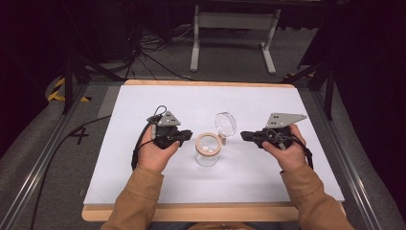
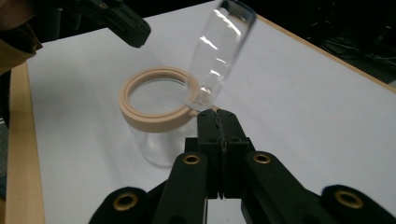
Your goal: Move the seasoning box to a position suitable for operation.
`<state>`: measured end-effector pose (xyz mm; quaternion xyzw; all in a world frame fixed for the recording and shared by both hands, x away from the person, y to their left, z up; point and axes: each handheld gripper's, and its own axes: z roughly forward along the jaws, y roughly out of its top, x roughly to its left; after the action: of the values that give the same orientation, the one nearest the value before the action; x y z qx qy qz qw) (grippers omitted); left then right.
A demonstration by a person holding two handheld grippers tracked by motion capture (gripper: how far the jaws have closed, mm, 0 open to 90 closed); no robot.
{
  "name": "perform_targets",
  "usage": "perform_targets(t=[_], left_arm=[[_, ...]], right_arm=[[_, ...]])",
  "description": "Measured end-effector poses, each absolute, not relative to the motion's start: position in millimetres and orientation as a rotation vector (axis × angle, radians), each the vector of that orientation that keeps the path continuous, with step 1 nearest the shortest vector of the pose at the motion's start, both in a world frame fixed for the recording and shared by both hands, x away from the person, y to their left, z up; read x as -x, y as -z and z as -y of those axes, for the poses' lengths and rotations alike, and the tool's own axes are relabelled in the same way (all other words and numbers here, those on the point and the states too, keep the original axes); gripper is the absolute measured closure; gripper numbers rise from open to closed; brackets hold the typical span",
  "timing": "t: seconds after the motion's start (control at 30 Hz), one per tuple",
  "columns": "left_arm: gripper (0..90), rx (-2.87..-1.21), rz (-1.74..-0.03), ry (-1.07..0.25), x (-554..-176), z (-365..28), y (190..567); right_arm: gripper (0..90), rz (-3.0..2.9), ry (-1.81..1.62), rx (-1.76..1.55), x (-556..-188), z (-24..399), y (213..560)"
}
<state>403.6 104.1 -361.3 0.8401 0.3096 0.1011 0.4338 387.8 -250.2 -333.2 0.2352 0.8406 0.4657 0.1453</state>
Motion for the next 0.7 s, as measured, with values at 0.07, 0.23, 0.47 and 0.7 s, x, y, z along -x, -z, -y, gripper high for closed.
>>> perform_targets(t=[0.07, 0.23, 0.47, 0.7], left_arm=[[85.4, -2.135, -0.770, -0.243, -408, -105, 365], [87.2, -2.201, -0.771, -0.196, -419, -98, 377], [89.1, -2.282, -0.739, -0.157, -428, -85, 392], [89.4, -2.338, -0.745, -0.148, -430, -75, 401]], right_arm=[[90.0, -2.411, -1.329, -0.710, -388, 259, 334], [90.0, -2.398, -1.301, -0.774, -388, 276, 339], [90.0, -2.384, -1.294, -0.820, -389, 290, 344], [90.0, -2.374, -1.295, -0.829, -387, 295, 345]])
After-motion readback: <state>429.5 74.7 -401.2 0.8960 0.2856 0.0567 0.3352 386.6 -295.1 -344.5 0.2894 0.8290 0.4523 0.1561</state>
